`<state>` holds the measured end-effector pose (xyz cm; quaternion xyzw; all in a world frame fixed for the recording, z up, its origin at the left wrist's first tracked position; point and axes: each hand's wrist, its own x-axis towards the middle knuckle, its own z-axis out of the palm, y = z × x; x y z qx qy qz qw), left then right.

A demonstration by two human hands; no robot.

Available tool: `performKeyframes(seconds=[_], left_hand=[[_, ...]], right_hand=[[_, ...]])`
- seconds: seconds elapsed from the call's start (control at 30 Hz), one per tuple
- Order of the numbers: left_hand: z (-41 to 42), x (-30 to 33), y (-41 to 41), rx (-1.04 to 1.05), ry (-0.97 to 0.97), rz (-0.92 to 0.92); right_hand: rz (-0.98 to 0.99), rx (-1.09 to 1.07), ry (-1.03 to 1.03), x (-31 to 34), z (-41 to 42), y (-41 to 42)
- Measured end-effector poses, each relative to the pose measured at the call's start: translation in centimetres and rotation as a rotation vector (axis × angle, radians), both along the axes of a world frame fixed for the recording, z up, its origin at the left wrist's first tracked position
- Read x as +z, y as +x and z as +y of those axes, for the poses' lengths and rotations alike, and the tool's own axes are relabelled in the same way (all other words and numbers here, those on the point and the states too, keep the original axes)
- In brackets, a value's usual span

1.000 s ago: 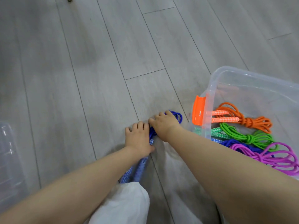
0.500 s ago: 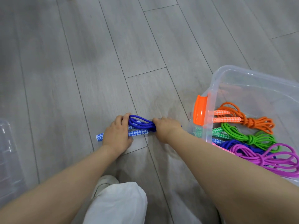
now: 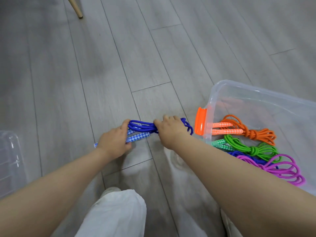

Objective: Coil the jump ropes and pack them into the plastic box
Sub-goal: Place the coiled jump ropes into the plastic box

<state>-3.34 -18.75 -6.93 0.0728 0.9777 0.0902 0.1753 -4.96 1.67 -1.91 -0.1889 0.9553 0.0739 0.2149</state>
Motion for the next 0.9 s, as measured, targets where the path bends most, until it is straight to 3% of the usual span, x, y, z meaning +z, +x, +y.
performKeyframes(seconds=[0.17,0.5,0.77,0.9], left_hand=[[-1.2,4.9,-1.8,0.022,0.016,0.088],[5.8,15.7,-4.4,-0.179,0.031,0.31],[13.8,20.3,-6.5,-0.357,0.053,0.363],[19.7,21.1,-6.0,-0.469,-0.023,0.271]], right_hand=[[0.2,0.11,-0.062,5.5,0.0,-0.8],[0.292,0.035,-0.225,14.2,9.7,-1.4],[0.23,-0.05,-0.245,18.8,18.9,-0.3],[0.172,-0.145,-0.276,18.1,24.2,1.9]])
